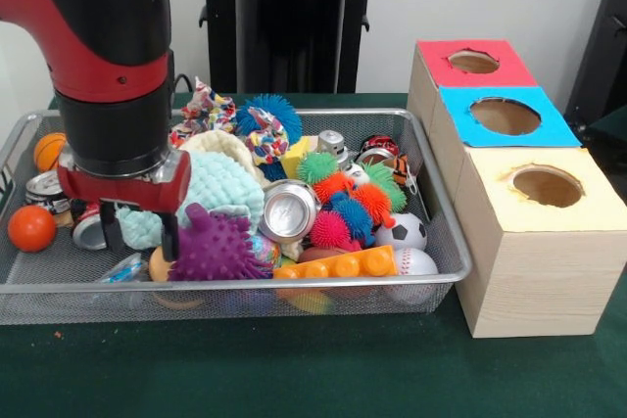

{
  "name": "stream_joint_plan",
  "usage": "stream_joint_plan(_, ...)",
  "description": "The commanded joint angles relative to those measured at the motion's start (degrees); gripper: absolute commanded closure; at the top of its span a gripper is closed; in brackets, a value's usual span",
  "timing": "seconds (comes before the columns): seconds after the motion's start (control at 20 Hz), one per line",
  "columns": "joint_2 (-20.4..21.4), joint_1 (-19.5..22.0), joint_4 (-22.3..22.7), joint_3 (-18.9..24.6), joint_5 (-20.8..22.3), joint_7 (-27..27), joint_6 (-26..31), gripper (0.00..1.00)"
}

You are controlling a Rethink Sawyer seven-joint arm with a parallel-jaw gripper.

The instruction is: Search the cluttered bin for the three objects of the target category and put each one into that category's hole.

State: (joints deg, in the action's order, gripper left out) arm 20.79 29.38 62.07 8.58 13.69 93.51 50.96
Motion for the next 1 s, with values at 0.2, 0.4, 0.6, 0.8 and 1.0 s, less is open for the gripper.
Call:
stream_joint_plan(0.2,0.76,-0.16,5.03,-1.36,5.29,-2.71,-1.11,0.0)
stream_joint_plan(0.4,-1.43,0.43,5.28,-0.79,5.24,-1.87,-4.56,0.0)
stream_joint_plan(0.6,-3.33,0.49,5.22,-1.22,6.01,-1.48,-7.42,0.0)
stream_joint_plan(0.8,-5.34,0.84,3.73,-0.67,5.63,-1.98,-6.82,0.0)
stream_joint_plan(1.0,-5.41,0.77,3.74,-1.04,6.14,-1.75,-5.66,0.0)
